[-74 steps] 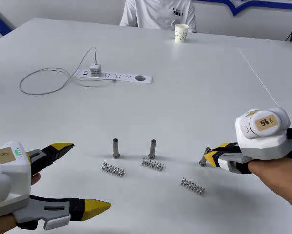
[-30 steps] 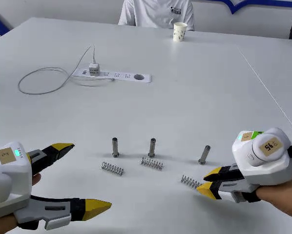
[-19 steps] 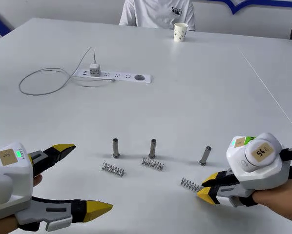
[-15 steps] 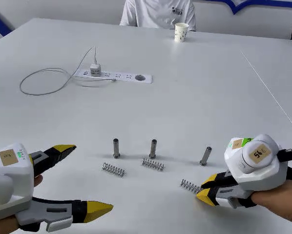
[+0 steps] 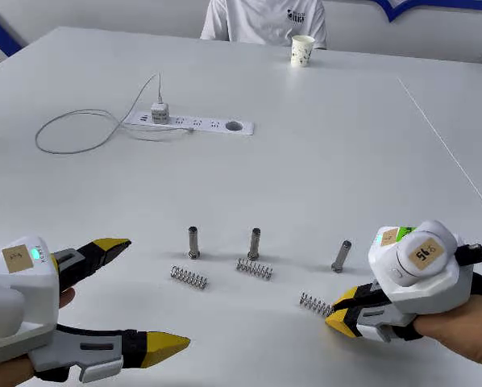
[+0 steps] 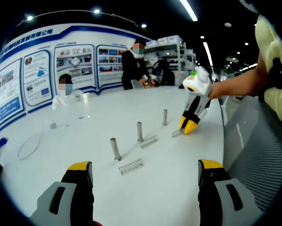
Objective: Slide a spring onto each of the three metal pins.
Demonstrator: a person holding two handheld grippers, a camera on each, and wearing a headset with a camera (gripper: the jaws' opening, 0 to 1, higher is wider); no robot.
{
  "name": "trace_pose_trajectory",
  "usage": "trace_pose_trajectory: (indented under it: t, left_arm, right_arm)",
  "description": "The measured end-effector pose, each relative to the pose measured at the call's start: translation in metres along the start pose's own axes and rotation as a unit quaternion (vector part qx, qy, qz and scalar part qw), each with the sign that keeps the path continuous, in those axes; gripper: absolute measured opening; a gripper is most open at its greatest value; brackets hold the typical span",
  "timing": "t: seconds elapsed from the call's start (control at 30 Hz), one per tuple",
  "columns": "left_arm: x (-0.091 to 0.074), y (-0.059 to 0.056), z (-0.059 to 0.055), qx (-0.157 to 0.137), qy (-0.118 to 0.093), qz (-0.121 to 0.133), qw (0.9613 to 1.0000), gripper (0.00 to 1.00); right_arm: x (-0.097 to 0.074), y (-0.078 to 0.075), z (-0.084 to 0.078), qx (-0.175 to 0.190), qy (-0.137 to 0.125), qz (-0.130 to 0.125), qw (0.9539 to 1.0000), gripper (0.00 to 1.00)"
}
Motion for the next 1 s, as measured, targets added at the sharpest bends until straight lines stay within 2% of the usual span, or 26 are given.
trace_pose_trajectory:
  t: [0.2, 0.33, 0.63, 1.0]
  left_arm:
    - [0.005, -0.005, -0.001, 0.000, 0.005, -0.015, 0.9999, 0.90]
    - [0.011, -0.012, 0.000, 0.006, 0.011, -0.035, 0.9993, 0.87]
    - [0.026, -0.022, 0.004, 0.012, 0.010, -0.074, 0.9971, 0.78]
    - [0.043, -0.023, 0.005, 0.016, 0.010, -0.098, 0.9950, 0.72]
  right_arm:
    - [-0.004, 0.000, 0.002, -0.002, -0.002, 0.000, 1.0000, 0.11]
    - [-0.005, 0.001, 0.003, -0.003, -0.002, 0.000, 1.0000, 0.11]
    - [-0.011, 0.007, 0.016, -0.018, -0.012, 0.008, 0.9997, 0.11]
    - [-0.012, 0.014, 0.034, -0.038, -0.022, 0.018, 0.9989, 0.11]
Point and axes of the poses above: the centre of the closed fingertips' face, and the gripper's own axes: x roughly forward along the fingers, y roughly to its left, z roughly out of its top, the point moved 7 cm from there along -x, roughly backward along the fingers, and after that the axes turned 4 degrees about -x, right-handed, at the moved point
